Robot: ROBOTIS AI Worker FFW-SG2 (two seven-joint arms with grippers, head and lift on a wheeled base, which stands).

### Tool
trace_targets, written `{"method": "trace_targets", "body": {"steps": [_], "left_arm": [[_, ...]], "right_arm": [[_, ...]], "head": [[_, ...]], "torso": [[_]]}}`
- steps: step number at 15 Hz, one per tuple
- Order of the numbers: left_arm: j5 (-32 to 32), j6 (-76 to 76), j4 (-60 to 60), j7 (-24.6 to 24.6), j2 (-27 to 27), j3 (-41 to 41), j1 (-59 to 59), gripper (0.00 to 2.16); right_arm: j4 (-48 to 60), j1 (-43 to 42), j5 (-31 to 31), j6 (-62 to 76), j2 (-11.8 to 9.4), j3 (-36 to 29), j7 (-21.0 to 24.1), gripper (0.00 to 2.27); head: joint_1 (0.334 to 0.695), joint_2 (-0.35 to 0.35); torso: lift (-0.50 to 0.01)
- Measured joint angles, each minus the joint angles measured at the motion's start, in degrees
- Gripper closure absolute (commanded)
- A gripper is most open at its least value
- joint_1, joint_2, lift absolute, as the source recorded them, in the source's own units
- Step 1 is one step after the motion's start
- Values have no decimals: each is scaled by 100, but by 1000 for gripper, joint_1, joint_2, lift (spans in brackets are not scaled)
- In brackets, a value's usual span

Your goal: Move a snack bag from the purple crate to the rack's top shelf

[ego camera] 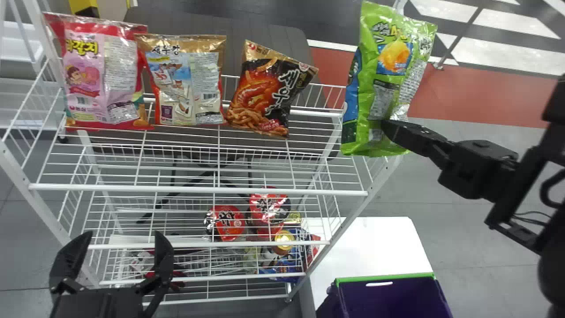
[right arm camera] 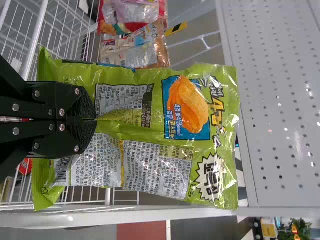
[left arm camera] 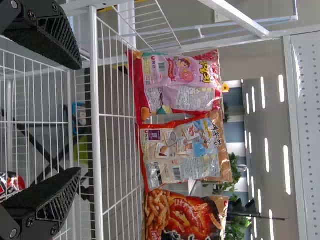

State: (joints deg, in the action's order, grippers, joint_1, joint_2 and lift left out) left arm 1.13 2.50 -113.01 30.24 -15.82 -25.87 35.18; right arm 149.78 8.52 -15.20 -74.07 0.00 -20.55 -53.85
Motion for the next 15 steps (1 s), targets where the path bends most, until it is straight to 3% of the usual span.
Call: {"method": "trace_targets", "body": {"steps": [7,15], "left_arm": [[-7,71,161,17,12,-2,-29,87],[-29,109,298,16,16,0,-83,87]], "right_arm": [[-1248,156,-134,2222,0,1076,985,2250],[-3459,7,490,4885,0,1107,1997,2250]], "head": [[695,-135],[695,-118]], "torso": [[1],[1]]}}
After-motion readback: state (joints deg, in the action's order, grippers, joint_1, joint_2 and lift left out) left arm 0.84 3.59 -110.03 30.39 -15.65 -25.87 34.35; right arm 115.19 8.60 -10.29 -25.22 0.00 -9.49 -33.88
